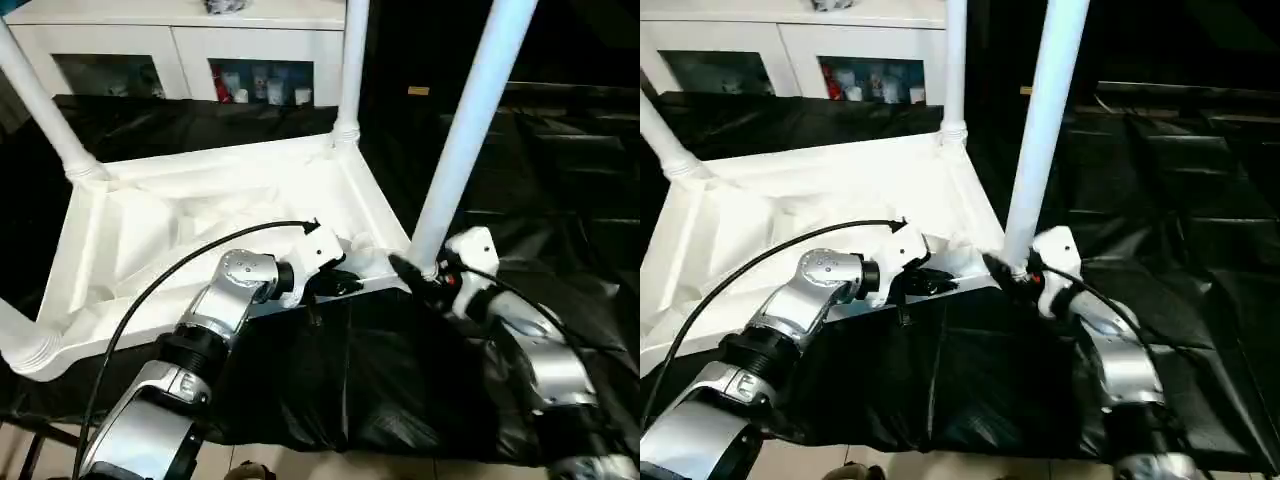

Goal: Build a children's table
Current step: Rotate leg to tighten

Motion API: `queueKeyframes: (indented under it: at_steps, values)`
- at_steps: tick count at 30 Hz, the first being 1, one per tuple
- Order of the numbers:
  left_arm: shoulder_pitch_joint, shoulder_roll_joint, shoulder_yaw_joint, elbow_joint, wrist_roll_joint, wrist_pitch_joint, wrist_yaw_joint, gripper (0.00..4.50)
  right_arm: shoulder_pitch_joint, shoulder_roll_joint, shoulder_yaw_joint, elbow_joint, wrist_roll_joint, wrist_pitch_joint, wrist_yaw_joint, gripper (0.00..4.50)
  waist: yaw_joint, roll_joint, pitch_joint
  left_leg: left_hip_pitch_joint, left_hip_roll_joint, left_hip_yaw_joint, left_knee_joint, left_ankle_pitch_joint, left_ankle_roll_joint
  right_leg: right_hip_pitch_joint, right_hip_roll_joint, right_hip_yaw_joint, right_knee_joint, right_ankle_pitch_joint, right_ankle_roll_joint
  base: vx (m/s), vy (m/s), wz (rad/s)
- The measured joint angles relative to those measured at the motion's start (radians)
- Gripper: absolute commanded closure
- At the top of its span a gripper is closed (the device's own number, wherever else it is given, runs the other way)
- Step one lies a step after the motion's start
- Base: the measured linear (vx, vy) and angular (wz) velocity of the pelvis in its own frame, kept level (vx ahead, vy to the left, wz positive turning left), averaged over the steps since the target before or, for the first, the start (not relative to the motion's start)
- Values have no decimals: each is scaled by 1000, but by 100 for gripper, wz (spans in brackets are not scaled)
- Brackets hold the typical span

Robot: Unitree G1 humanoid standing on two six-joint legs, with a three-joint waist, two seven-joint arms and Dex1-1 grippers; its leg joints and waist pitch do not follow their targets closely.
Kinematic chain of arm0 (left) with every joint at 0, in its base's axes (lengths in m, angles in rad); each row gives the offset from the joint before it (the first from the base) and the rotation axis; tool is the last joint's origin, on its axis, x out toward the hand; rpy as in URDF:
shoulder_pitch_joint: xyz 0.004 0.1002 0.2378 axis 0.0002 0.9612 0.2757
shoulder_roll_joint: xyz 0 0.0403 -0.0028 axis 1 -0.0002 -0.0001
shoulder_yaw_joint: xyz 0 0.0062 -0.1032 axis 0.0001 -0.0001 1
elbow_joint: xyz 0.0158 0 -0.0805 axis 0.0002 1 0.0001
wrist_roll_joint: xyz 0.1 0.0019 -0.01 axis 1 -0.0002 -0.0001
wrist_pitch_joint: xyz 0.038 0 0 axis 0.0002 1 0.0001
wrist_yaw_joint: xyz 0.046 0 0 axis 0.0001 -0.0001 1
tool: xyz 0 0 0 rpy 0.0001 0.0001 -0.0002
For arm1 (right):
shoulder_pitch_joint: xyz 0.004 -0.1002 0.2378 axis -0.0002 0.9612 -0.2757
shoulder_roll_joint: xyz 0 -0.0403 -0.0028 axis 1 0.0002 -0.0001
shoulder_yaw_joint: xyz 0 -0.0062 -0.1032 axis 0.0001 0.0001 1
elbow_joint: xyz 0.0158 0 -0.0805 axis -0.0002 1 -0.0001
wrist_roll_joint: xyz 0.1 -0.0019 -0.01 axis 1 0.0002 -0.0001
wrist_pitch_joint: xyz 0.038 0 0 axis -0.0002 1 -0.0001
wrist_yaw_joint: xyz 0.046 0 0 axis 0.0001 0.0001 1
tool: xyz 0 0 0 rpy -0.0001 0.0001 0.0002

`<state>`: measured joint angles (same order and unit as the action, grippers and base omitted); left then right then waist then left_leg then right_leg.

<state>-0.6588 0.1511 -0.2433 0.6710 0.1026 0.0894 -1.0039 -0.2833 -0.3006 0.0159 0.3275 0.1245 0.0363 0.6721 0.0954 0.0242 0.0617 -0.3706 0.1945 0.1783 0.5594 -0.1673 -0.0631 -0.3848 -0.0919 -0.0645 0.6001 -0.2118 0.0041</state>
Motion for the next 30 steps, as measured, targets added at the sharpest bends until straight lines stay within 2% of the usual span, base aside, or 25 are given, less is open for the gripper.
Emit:
queueKeyframes:
  at_steps: [3, 5, 9, 16, 23, 26, 28, 30]
  values:
    - [1, 0, -15, -3, -1, -12, -28, 450, 43, -82, -7, -64, 50, 40, 107, 98, 16, 0, 0, -1, 0, 0, 3, -1, 2, 0, -1, 0, 1, 0, 0, 0, 0, 0]
    - [3, 3, -20, -4, -1, -17, -33, 450, 56, -135, -23, -94, 81, 65, 170, 98, 18, -1, 0, -2, 0, 0, 7, -2, 3, 0, -1, 0, 2, 0, 0, 0, 0, 0]
    - [7, 5, -20, -4, 1, -24, -33, 450, 90, -231, -50, -150, 118, 90, 274, 98, 19, -1, 0, -2, 0, 0, 12, -3, 4, 0, -2, 1, 6, 0, 0, 0, 0, 0]
    - [7, 4, -22, 1, 2, -31, -21, 450, 190, -333, -63, -191, 150, 133, 362, 98, 15, -2, 1, -3, 1, 0, 17, -3, 5, 0, -2, 1, 10, 0, 0, 0, 0, 0]
    - [7, 1, -29, 3, 2, -35, -17, 450, 210, -334, -75, -223, 155, 142, 360, 98, 15, -1, 0, -3, 1, -1, 20, -4, 6, 0, -2, 1, 11, 0, 0, 0, 0, 0]
    - [7, 1, -32, 4, 6, -48, -13, 450, 210, -318, -68, -255, 186, 180, 368, 98, 17, -1, 0, -3, 1, -1, 20, -4, 7, 0, -2, 1, 11, 0, 0, 0, 0, 0]
    - [7, -1, -31, 4, 6, -46, -13, 406, 210, -313, -50, -281, 206, 209, 382, 66, 19, -1, 0, -4, 1, -1, 21, -4, 7, 0, -2, 1, 12, 0, 0, 0, 0, 0]
    - [10, -4, -13, -4, -32, -12, -30, 395, 210, -287, -15, -318, 220, 226, 384, 60, 18, -1, 0, -4, 2, -1, 23, -5, 8, 0, -2, 1, 13, 0, 0, 0, 0, 0]
